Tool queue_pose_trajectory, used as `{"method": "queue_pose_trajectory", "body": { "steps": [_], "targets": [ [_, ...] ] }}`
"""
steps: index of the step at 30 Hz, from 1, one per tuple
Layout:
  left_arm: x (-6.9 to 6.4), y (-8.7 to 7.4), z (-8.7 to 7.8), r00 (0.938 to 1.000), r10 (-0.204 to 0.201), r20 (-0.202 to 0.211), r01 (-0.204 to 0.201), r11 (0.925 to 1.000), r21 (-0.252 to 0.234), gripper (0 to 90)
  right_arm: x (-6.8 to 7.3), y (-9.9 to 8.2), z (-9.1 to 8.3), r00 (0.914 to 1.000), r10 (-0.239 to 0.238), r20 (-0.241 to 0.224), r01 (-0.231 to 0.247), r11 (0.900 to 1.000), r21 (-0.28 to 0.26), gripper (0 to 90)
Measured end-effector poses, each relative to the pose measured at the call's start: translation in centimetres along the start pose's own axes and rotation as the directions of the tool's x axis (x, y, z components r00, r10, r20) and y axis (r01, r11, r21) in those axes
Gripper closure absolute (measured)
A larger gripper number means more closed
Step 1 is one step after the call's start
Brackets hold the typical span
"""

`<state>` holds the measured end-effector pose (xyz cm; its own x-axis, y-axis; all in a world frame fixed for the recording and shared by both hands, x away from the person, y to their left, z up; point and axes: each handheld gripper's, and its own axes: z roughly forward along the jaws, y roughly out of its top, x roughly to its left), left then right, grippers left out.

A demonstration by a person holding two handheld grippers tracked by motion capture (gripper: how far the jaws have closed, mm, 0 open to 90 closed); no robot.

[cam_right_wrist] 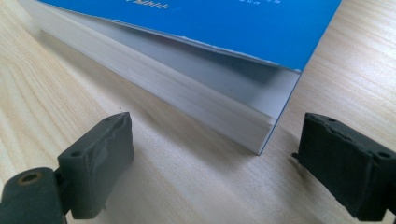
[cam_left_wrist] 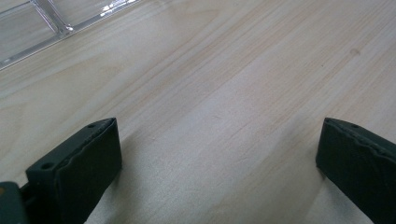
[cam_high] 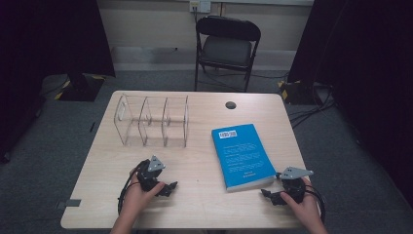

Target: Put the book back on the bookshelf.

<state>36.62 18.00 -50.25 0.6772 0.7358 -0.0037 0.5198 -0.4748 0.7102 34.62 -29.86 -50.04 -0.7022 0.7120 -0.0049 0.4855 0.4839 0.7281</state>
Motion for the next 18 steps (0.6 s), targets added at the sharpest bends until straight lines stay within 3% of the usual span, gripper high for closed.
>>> {"method": "queue_pose_trajectory", "body": {
  "steps": [9,10,12,15,16,18],
  "targets": [
    [-0.5,0.1,0.1,0.9998,-0.017,-0.008,0.017,0.9999,-0.002,0.0,0.0,0.1,0.1,1.0,-0.001,0.004,0.001,1.0,0.002,9.6],
    [-0.6,0.2,0.1,0.9999,-0.015,-0.005,0.016,0.9999,0.007,0.0,-0.1,0.1,0.1,1.0,0.0,0.004,0.0,1.0,0.003,9.7],
    [-1.4,0.9,0.1,0.9999,-0.013,-0.001,0.013,0.9974,0.071,0.1,-0.1,0.2,0.2,1.0,-0.001,0.0,0.001,1.0,0.002,9.9],
    [-2.3,1.6,0.2,0.9997,0.008,0.025,-0.01,0.997,0.077,7.3,-0.4,0.2,0.1,1.0,0.004,0.005,-0.004,1.0,-0.006,15.0],
    [-2.8,2.0,0.3,0.9984,0.036,0.044,-0.039,0.9966,0.072,17.6,-0.5,0.2,0.0,1.0,0.001,0.003,-0.001,0.9999,-0.01,16.2],
    [-3.2,2.1,0.6,0.9987,0.028,0.043,-0.032,0.9969,0.072,14.9,-0.6,0.2,0.1,1.0,-0.003,-0.002,0.003,0.9999,-0.013,17.3]
  ]
}}
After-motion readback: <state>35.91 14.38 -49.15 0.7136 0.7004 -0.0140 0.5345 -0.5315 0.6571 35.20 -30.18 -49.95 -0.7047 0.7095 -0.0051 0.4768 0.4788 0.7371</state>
